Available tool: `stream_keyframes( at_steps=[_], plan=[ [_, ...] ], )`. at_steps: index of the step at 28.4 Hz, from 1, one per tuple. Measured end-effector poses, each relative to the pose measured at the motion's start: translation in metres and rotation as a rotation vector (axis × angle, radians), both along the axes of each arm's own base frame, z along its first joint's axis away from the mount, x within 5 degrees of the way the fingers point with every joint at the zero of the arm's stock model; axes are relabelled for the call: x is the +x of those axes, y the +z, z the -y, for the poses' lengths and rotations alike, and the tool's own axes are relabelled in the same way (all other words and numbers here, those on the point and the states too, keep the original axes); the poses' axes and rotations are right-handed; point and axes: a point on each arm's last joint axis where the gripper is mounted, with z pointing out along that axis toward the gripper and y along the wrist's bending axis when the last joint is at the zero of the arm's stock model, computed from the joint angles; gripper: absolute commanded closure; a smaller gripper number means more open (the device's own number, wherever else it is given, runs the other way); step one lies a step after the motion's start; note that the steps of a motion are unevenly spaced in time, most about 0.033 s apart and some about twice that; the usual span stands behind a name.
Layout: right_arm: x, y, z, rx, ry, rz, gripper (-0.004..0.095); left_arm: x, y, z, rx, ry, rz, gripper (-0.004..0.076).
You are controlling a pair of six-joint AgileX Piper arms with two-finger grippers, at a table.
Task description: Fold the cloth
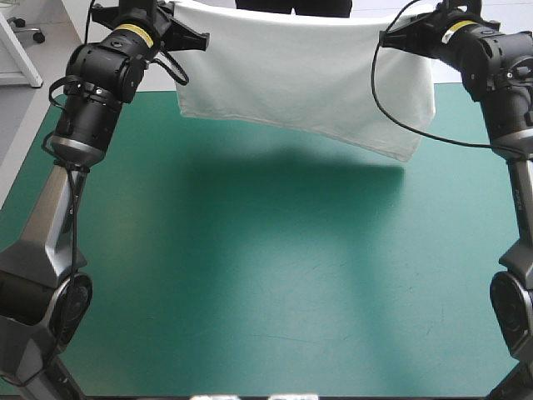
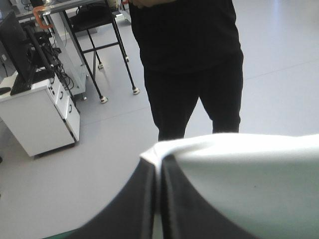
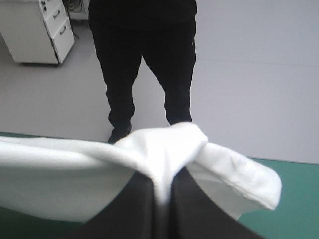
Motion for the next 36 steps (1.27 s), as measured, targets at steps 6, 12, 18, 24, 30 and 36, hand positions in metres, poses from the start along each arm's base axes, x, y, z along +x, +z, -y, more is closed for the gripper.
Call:
stream_keyframes(
  at_steps=[6, 12, 18, 24, 30, 36],
  plan=[
    [0.035, -0.077, -0.005, -0.035, 0.001, -0.342, 0.0925, 0.04, -0.085, 0.007, 0.084, 0.059, -0.352, 0.0733],
    [0.028, -0.156, -0.009, -0.061, 0.039, -0.636, 0.0925, 0.028, -0.157, 0.008, 0.094, 0.038, -0.619, 0.0733],
    [-0.009, -0.197, -0.011, 0.006, 0.081, -0.753, 0.0925, -0.028, -0.184, -0.009, 0.118, 0.033, -0.74, 0.0733],
    [-0.055, -0.203, -0.009, 0.058, 0.098, -0.8, 0.0925, -0.083, -0.209, -0.024, 0.1, 0.023, -0.838, 0.0733],
    [-0.103, -0.219, -0.005, 0.095, 0.099, -0.873, 0.0925, -0.129, -0.238, -0.033, 0.033, 0.015, -0.952, 0.0733],
    [-0.144, -0.241, -0.003, 0.147, 0.1, -0.949, 0.0925, -0.17, -0.262, -0.043, -0.006, 0.018, -1.033, 0.0733]
  ],
)
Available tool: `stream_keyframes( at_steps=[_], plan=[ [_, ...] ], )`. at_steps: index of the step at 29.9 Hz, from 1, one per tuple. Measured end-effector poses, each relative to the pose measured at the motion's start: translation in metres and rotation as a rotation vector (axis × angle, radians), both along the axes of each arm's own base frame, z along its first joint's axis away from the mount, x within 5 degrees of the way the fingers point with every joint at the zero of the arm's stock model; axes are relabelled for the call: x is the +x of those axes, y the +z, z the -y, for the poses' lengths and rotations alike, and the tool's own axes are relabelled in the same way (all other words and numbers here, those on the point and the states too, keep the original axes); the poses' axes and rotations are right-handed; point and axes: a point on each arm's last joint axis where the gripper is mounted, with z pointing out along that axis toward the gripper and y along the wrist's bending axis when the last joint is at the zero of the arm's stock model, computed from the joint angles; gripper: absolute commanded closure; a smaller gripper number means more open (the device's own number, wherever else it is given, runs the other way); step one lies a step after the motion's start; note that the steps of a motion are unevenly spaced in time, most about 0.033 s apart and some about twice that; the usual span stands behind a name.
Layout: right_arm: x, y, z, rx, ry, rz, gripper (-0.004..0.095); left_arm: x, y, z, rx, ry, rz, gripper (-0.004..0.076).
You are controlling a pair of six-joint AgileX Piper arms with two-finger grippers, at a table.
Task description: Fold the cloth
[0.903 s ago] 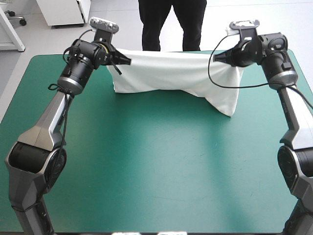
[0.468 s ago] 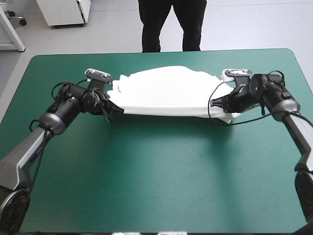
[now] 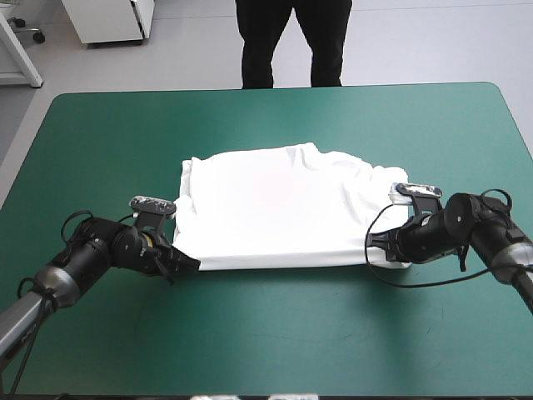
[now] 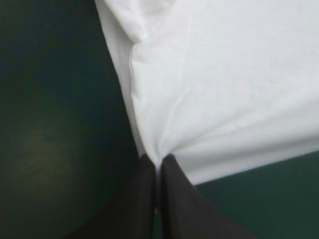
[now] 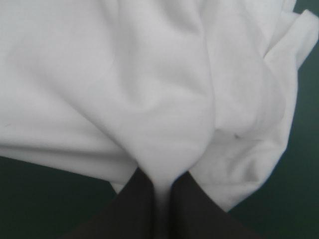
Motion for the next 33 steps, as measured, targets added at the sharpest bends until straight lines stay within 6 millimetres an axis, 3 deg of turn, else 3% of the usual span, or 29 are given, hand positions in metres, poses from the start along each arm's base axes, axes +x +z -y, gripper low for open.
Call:
stream_keyframes(
  at_steps=[6, 8, 10, 15, 17, 21, 24, 33],
  plan=[
    [-0.022, -0.013, 0.001, 0.025, -0.009, -0.043, 0.0918, -0.024, -0.014, -0.006, -0.021, 0.015, -0.045, 0.0732],
    [-0.024, -0.015, 0.0, 0.036, -0.014, -0.053, 0.0865, -0.026, -0.016, -0.006, -0.017, 0.017, -0.058, 0.0711],
    [-0.024, -0.016, 0.0, 0.044, -0.017, -0.053, 0.0747, -0.026, -0.016, -0.006, -0.016, 0.016, -0.06, 0.0626],
    [-0.024, -0.016, 0.0, 0.044, -0.014, -0.053, 0.0328, -0.029, -0.017, -0.007, -0.014, 0.017, -0.088, 0.0275],
    [-0.025, -0.016, 0.0, 0.044, -0.013, -0.054, 0.0261, -0.032, -0.018, -0.007, -0.012, 0.019, -0.121, 0.0199],
    [-0.026, -0.011, -0.001, 0.053, -0.004, -0.064, 0.026, -0.037, -0.014, -0.008, 0.006, 0.014, -0.196, 0.0199],
    [-0.027, 0.007, -0.002, 0.062, 0.011, -0.027, 0.0291, -0.036, 0.001, -0.007, 0.008, 0.007, -0.197, 0.0199],
    [-0.032, 0.087, 0.008, -0.01, -0.031, 0.149, 0.0306, -0.034, 0.086, -0.01, -0.023, -0.011, 0.035, 0.0218]
  ],
)
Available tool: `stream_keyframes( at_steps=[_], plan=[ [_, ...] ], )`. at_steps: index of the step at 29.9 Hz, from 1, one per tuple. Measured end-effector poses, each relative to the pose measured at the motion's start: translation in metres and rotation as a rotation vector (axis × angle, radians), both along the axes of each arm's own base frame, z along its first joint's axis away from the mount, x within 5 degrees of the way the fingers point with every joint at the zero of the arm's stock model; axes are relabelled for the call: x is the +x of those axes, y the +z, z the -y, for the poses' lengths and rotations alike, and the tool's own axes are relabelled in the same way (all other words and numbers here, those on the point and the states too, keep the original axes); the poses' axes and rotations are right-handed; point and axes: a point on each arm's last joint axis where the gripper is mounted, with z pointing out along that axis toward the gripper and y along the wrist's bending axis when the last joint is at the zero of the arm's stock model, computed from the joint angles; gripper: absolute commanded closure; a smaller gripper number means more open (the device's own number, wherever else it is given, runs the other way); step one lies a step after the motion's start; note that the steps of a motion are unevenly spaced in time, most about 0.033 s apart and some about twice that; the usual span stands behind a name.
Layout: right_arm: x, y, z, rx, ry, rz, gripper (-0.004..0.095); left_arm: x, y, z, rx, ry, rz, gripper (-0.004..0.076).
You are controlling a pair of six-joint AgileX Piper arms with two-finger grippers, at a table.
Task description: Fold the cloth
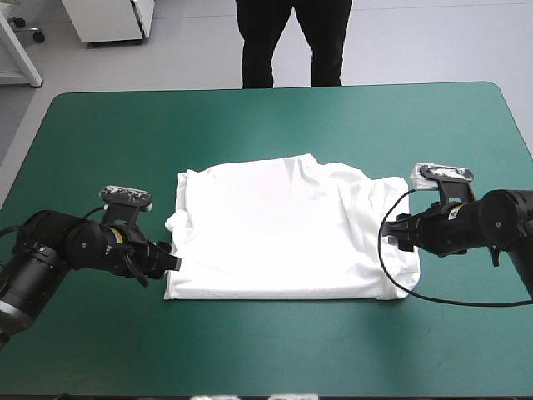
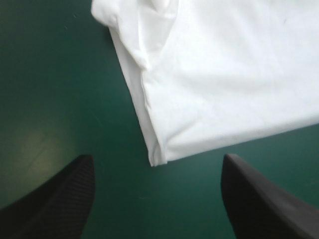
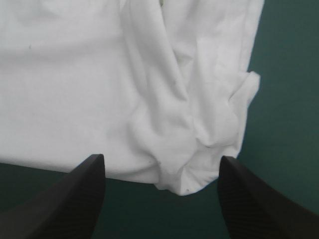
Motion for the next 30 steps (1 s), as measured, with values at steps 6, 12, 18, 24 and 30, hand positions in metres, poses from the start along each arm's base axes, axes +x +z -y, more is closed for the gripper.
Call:
stream_keyframes(
  at_steps=[6, 12, 18, 24, 30],
  plan=[
    [0.001, 0.018, 0.006, -0.062, -0.028, 0.039, 0.0308, 0.003, 0.026, -0.003, 0.021, 0.001, 0.092, 0.0231],
    [0.019, 0.009, 0.016, -0.06, -0.099, 0.016, 0.0309, 0.002, 0.027, -0.004, 0.031, 0.002, 0.089, 0.0246],
    [0.066, -0.015, 0.028, -0.089, -0.129, -0.073, 0.0354, 0.003, 0.027, -0.006, 0.051, 0.003, 0.094, 0.0248],
    [0.106, -0.026, 0.028, -0.106, -0.115, -0.127, 0.0359, 0.003, 0.027, -0.006, 0.054, 0.004, 0.096, 0.0248],
    [0.12, -0.053, 0.029, -0.13, -0.107, -0.241, 0.0359, 0.003, 0.027, -0.006, 0.054, 0.004, 0.096, 0.0248]
  ],
)
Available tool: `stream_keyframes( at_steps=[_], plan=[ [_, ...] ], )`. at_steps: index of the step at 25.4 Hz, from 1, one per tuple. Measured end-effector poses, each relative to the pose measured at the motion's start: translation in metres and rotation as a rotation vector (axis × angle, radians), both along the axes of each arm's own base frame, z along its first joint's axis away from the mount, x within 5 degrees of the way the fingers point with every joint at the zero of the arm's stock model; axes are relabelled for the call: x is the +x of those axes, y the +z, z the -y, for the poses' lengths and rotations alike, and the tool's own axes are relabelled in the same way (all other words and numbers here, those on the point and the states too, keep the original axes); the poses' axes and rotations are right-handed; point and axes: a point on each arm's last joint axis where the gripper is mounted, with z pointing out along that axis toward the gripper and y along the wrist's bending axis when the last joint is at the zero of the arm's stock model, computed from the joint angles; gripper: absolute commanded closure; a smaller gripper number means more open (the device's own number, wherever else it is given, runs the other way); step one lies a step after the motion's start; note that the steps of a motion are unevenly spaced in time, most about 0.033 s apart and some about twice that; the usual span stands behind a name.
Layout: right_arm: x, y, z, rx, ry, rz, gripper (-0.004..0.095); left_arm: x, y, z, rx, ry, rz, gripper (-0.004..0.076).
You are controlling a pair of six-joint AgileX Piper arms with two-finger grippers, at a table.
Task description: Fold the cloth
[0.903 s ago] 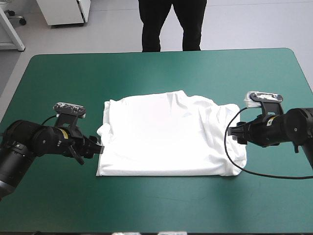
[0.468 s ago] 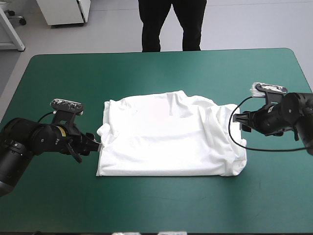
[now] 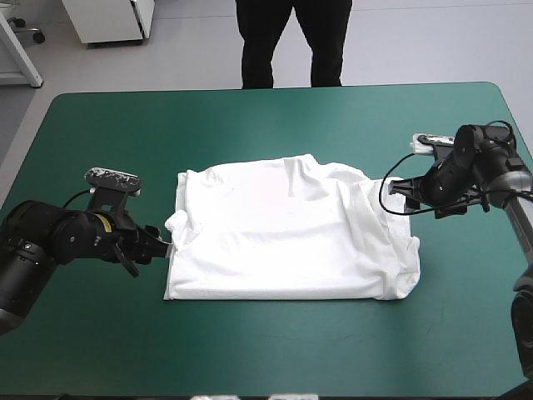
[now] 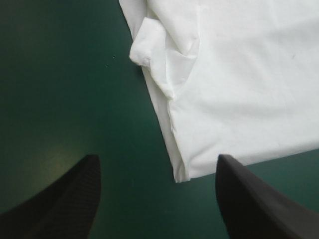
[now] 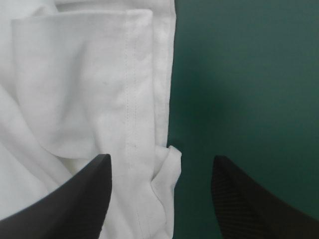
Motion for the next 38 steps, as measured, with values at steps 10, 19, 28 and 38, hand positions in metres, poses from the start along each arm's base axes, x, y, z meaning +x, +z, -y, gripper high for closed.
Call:
stream_keyframes(
  at_steps=[10, 19, 28, 38],
  plan=[
    [-0.011, -0.042, 0.0, 0.007, -0.022, -0.077, 0.0438, 0.0, 0.0, 0.0, 0.0, 0.0, 0.001, 0.0248],
    [-0.02, -0.069, 0.0, 0.022, -0.05, -0.085, 0.0485, 0.0, 0.0, 0.0, 0.0, 0.0, 0.003, 0.0248],
    [-0.03, -0.081, -0.004, 0.076, -0.053, -0.087, 0.0924, 0.0, 0.0, 0.0, -0.001, 0.0, 0.005, 0.0249],
    [-0.025, -0.062, -0.005, 0.095, -0.062, -0.032, 0.0925, 0.0, 0.0, 0.0, -0.001, -0.001, 0.006, 0.0248]
  ],
)
